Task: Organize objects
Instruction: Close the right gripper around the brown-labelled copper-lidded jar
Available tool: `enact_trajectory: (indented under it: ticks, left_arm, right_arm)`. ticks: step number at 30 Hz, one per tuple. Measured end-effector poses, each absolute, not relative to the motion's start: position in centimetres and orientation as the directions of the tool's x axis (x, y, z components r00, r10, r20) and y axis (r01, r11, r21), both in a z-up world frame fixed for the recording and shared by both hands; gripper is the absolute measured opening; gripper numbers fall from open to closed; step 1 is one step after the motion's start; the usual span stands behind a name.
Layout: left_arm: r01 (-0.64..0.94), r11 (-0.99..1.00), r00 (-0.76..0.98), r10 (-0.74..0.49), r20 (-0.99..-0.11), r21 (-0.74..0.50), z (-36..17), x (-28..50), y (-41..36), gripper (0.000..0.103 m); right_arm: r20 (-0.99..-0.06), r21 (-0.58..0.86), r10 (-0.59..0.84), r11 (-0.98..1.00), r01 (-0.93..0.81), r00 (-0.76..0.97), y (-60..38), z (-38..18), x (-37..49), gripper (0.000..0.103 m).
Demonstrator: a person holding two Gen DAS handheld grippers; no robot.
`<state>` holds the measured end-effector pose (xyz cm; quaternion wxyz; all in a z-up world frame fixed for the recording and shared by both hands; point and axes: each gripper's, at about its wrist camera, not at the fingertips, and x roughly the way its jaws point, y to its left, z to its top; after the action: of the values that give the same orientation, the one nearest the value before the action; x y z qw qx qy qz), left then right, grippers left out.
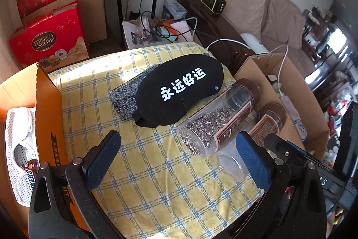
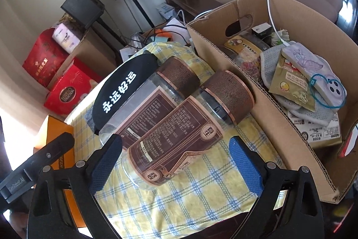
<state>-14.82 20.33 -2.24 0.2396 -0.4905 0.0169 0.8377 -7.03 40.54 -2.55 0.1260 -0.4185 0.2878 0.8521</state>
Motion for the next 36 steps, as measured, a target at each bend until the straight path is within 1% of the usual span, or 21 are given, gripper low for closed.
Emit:
enact_trajectory:
  ticks: [1,3,7,11,14,17,18,23,26,33,36]
  left_arm:
    - [-0.421,-0.884,-0.401,0.380,-0.833,-0.201,-2.3,-15.0,20.6,0.103]
    - [-0.421,-0.887,-0.405,0.369,-0.836,-0.188,-2.4,-15.4,20.8,0.103]
    - [-0.408,-0.888,-0.399,0.384,-0.832,-0.214,-2.3,-16.0,20.5,0.103]
    - [-0.411,-0.887,-0.400,0.381,-0.834,-0.208,-2.3,-16.4,20.3,0.103]
    - [-0.401,-0.890,-0.396,0.382,-0.835,-0.217,-2.5,-16.7,20.2,0.103]
    - [-0.401,-0.888,-0.387,0.385,-0.838,-0.223,-2.8,-17.0,20.4,0.103]
    - [-0.405,-0.887,-0.386,0.384,-0.839,-0.221,-2.8,-17.0,20.5,0.103]
    - [-0.429,-0.879,-0.378,0.386,-0.842,-0.210,-2.7,-17.0,22.0,0.103]
    - [-0.452,-0.872,-0.367,0.375,-0.851,-0.189,-2.8,-17.1,23.4,0.103]
    - [-0.543,-0.836,-0.344,0.310,-0.886,-0.081,-4.4,-17.2,27.8,0.103]
    - [-0.599,-0.801,-0.344,0.275,-0.898,-0.015,-5.4,-16.7,30.0,0.103]
  right_arm:
    - [-0.785,0.405,-0.034,-0.783,-0.471,-0.618,40.7,-2.9,-7.1,0.097]
    - [-0.778,0.456,-0.058,-0.737,-0.498,-0.626,40.9,-3.8,-7.1,0.091]
    - [-0.771,0.482,-0.050,-0.697,-0.530,-0.635,40.7,-4.8,-7.4,0.090]
    - [-0.761,0.534,-0.076,-0.637,-0.556,-0.644,41.2,-5.8,-7.8,0.089]
    - [-0.777,0.531,-0.070,-0.608,-0.590,-0.626,41.4,-6.6,-8.0,0.089]
    - [-0.763,0.555,-0.090,-0.600,-0.577,-0.640,41.6,-7.1,-8.1,0.089]
    - [-0.762,0.552,-0.089,-0.608,-0.571,-0.642,41.6,-7.0,-8.1,0.085]
    - [-0.765,0.524,-0.089,-0.661,-0.537,-0.638,41.1,-6.6,-8.3,0.083]
    - [-0.763,0.528,-0.123,-0.686,-0.500,-0.635,41.1,-6.5,-8.3,0.081]
    - [-0.820,0.418,-0.131,-0.801,-0.428,-0.557,40.8,-5.2,-7.0,0.077]
    - [-0.826,0.411,-0.140,-0.813,-0.414,-0.545,40.9,-5.1,-6.7,0.076]
